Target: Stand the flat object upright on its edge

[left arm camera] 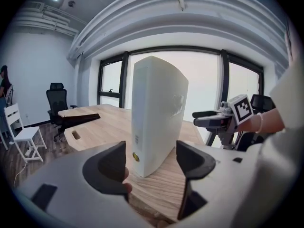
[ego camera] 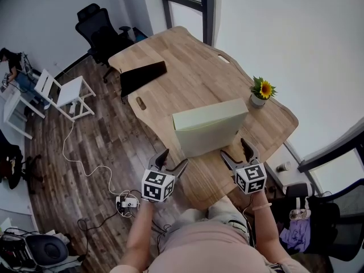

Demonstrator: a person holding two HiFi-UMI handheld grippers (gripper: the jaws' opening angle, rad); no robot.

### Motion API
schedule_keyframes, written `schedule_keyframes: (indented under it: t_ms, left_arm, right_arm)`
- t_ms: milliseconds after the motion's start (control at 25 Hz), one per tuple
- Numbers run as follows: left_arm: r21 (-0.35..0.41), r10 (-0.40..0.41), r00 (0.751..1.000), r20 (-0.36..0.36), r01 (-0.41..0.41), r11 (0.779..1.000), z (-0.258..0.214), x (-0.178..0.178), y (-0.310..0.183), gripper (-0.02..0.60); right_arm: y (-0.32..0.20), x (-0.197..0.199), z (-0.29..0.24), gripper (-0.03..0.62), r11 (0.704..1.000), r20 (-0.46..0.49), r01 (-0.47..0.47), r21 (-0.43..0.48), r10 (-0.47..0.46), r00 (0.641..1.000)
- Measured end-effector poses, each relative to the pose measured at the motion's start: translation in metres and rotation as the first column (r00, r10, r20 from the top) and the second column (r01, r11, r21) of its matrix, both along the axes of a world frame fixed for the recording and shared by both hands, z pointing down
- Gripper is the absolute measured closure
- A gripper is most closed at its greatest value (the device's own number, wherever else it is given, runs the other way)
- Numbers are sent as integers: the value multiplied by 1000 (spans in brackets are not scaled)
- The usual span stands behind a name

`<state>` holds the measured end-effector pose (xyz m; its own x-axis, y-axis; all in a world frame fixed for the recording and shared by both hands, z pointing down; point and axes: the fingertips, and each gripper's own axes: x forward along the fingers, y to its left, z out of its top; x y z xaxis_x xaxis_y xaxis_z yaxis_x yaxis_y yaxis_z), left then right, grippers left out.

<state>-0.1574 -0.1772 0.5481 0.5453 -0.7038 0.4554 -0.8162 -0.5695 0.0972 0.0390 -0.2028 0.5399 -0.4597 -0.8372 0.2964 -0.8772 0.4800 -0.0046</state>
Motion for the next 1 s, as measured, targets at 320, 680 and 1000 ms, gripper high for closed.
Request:
schedule_keyframes:
  t_ms: [320, 680, 1000]
  left_arm:
    - [13, -25, 999, -40, 26, 1000, -3, -2, 18, 252]
    - [120, -180, 983, -24, 182, 976, -24, -2, 25, 472]
    - [145, -265, 963, -49, 269, 952, -40, 9, 43, 537]
  right_arm:
    - [14, -15, 2, 264, 1000, 10, 25, -10, -25, 1000]
    - [21, -15, -4, 335, 996, 33, 91, 0, -91, 995]
    - [40, -9, -12, 409, 991, 59, 136, 4, -136, 989]
